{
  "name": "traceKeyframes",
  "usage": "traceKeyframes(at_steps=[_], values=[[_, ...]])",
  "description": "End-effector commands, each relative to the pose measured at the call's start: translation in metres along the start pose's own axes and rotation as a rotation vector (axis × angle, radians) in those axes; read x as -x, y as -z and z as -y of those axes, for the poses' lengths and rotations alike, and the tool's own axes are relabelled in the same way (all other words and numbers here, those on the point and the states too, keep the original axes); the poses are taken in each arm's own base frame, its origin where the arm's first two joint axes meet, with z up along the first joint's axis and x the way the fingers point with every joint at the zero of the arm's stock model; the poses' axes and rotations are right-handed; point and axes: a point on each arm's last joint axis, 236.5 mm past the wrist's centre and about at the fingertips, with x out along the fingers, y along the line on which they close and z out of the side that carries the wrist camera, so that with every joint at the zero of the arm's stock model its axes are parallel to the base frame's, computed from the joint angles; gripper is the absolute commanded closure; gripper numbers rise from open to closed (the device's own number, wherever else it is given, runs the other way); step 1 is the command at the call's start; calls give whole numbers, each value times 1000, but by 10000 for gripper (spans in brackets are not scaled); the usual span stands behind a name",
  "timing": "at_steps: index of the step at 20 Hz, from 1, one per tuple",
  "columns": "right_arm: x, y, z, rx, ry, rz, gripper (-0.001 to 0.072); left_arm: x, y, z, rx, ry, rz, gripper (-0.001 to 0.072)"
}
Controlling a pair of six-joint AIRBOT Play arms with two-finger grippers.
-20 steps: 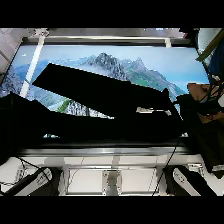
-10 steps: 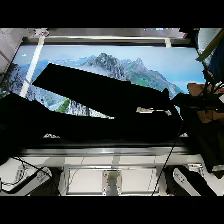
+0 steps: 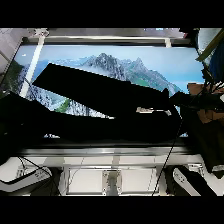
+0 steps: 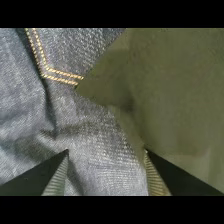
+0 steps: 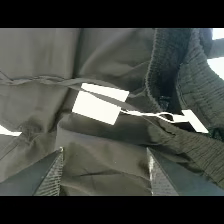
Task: Fold the clothes and pants, and hang the long-sleeved shirts on hangers.
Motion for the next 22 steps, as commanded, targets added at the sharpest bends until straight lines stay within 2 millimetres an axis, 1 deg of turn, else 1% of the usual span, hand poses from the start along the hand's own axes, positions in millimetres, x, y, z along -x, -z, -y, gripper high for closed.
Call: traceKeyframes(at_steps=[1,5,9,12,13,14,15,17,19,20,22], values=[[0,1,-2,-10,-7,-5,154,-15,-2,8,36,37,-6,221],[0,1,-6,-33,-23,-4,154,-31,-4,17,64,72,-15,221],[0,6,-7,-40,-26,-28,154,-31,-19,26,108,116,43,220],[0,6,-7,-43,-27,-29,154,-35,-19,33,135,144,38,225],[0,7,-7,-43,-27,-32,154,-34,-21,33,135,143,46,287],[0,8,-7,-43,-27,-34,154,-34,-23,32,135,142,54,565],[0,8,-7,-43,-27,-34,154,-34,-25,32,133,142,61,693],[0,8,-7,-43,-27,-34,154,-33,-25,32,133,142,63,700],[0,8,-7,-43,-27,-34,154,-25,-27,32,132,143,75,700],[0,8,-7,-43,-26,-34,153,-16,-31,31,131,144,100,700],[0,9,-7,-41,-26,-38,154,15,-45,29,128,145,189,700]])
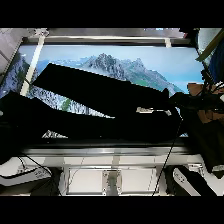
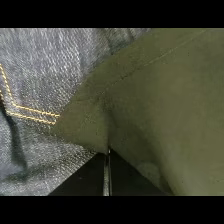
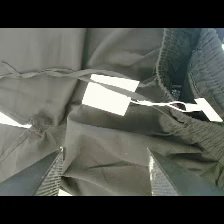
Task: Fold the clothes and pants, and hang the long-sleeved shirts on hangers.
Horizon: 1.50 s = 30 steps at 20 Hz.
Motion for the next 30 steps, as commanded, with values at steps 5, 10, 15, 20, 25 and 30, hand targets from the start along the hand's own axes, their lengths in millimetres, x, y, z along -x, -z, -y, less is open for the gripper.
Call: traceKeyframes(at_steps=[5,10,15,20,25,30], values=[[0,7,2,17,11,-32,154,132,-37,6,-75,-25,283,700],[0,7,13,57,55,-31,154,171,4,-17,-123,-131,212,700],[0,6,13,67,55,-28,153,163,8,-6,-103,-81,178,187],[0,7,13,76,55,-33,153,147,18,-13,-93,-96,115,94],[0,8,12,75,52,-38,154,84,34,-16,-55,-71,57,145],[1,20,12,74,47,-87,154,62,10,-35,158,-77,127,146]])
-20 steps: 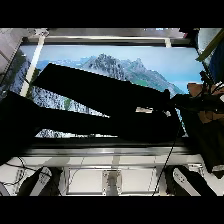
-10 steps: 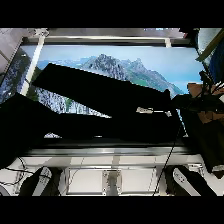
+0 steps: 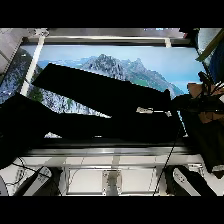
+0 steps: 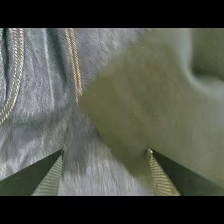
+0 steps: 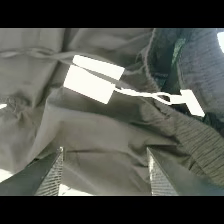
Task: Fold the clothes and pants, and hang the long-sleeved shirts on hangers.
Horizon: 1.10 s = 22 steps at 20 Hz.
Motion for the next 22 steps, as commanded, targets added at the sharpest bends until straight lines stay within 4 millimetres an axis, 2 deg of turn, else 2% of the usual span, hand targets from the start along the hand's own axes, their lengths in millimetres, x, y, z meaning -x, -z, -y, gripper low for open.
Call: traceKeyframes(at_steps=[1,3,5,6,7,8,9,12,13,14,15,19,21,22], values=[[0,4,-1,1,-4,-20,153,-18,-11,-15,127,-10,37,146],[0,2,-1,-1,-4,-11,154,-28,-5,-21,147,-19,1,146],[0,3,-1,-4,-5,-13,154,-39,-2,-14,175,10,-25,168],[0,4,-2,-5,-9,-16,154,-42,-5,-8,200,36,-14,251],[0,5,-3,-6,-12,-20,154,-41,-13,-2,231,67,16,374],[0,6,-3,-6,-13,-25,153,-39,-22,4,259,96,47,446],[0,7,-3,-6,-14,-31,153,-37,-27,7,268,113,64,451],[0,7,-3,-6,-14,-31,154,-37,-21,11,200,123,37,445],[0,8,-4,-6,-15,-33,154,-37,-17,8,177,111,22,397],[0,10,-4,-5,-15,-42,153,-36,-12,2,160,93,-4,212],[0,12,-4,-5,-17,-50,154,-33,-6,-5,160,81,-36,74],[0,13,-4,-4,-15,-55,154,-27,10,-28,261,75,-116,86],[0,13,-4,-4,-15,-55,154,-25,3,-23,356,143,-98,172],[0,13,-4,-4,-15,-55,154,-23,-4,-16,384,195,-77,174]])
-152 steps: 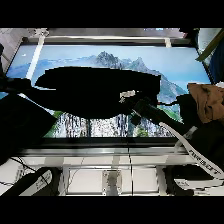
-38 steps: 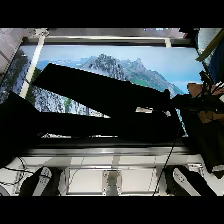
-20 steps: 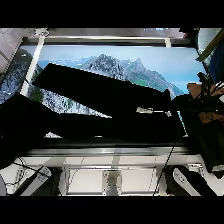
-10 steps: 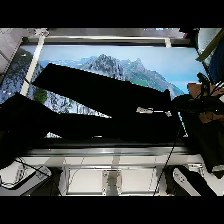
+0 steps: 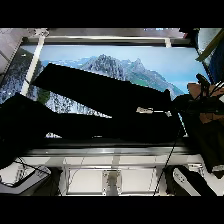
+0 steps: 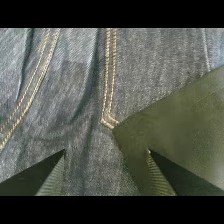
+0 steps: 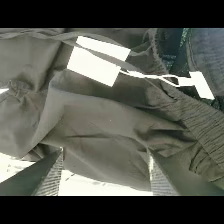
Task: Fold the clothes and pants, and hang the long-sleeved shirts on hangers.
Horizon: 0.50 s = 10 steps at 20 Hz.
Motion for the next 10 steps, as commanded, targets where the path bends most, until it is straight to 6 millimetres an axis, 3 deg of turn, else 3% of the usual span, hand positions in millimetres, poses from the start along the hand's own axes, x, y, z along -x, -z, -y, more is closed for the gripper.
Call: traceKeyframes(at_steps=[1,4,10], values=[[0,0,0,1,1,-3,153,5,-6,18,104,145,5,173],[0,0,0,1,1,-3,154,1,-7,38,154,241,-15,173],[0,1,0,1,0,-6,154,-2,10,40,129,261,-97,173]])
